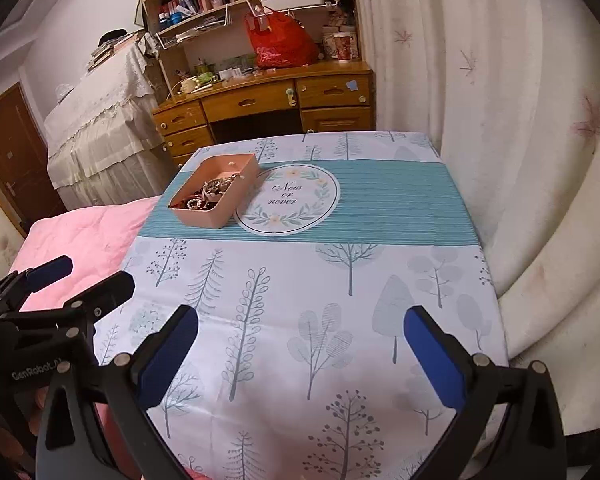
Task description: Organize jewelry
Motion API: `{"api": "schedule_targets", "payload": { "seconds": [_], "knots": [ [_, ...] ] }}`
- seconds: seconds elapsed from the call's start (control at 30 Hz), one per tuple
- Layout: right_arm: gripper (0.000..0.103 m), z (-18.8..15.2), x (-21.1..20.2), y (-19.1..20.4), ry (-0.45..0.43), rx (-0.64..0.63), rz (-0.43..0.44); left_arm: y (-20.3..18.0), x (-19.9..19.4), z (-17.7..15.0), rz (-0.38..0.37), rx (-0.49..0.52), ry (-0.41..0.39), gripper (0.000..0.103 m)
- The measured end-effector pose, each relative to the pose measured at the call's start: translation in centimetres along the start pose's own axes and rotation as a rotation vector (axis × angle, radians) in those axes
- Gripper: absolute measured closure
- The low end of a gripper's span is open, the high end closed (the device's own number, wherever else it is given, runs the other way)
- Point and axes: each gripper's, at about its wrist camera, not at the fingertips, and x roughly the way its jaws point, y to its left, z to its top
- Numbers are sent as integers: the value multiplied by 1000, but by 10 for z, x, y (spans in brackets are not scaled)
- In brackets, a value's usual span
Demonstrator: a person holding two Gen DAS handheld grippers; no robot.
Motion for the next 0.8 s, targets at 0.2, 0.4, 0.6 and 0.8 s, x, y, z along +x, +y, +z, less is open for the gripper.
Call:
{"api": "schedule_targets", "payload": {
  "seconds": [0.2, 0.4, 0.6, 0.8],
  "knots": [
    [0, -2, -4, -3, -11, 3, -32, -1, -1, -1, 0, 2, -4, 1],
    [0, 2, -7, -3, -29, 6, -50, -2, -7, 2, 0, 14, -33, 1],
    [0, 6, -9, -3, -38, 6, -55, -2, -11, 5, -5, 21, -44, 1],
    [0, 7, -9, -2, -39, 5, -61, 0, -11, 6, -4, 21, -37, 1]
  ]
}}
